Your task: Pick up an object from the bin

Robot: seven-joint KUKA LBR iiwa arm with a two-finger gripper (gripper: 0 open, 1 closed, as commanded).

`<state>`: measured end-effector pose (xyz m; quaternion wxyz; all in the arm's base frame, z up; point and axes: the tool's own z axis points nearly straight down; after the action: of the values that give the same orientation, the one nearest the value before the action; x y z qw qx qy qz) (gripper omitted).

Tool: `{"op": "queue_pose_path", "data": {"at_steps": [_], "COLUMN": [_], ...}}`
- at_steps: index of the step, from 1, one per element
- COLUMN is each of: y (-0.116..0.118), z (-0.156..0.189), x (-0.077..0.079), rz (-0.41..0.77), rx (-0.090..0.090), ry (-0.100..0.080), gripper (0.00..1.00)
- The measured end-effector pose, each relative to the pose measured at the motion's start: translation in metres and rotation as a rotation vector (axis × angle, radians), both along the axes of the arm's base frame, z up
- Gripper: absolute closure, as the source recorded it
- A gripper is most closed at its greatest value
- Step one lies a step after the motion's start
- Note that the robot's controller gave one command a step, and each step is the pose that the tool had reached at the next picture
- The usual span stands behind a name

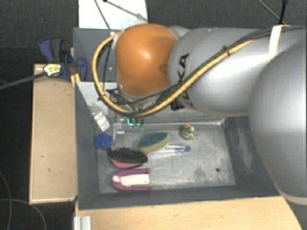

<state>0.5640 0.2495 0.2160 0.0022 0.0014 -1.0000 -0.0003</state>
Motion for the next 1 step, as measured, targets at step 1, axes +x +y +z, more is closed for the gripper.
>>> {"op": "queue_pose_path", "data": {"at_steps": [1], "y": [-0.0238], "z": [-0.0834], "x": [-0.0648], "rz": [-0.033], "rx": [-0.004], "ry": [0.006], "gripper": [0.0]}}
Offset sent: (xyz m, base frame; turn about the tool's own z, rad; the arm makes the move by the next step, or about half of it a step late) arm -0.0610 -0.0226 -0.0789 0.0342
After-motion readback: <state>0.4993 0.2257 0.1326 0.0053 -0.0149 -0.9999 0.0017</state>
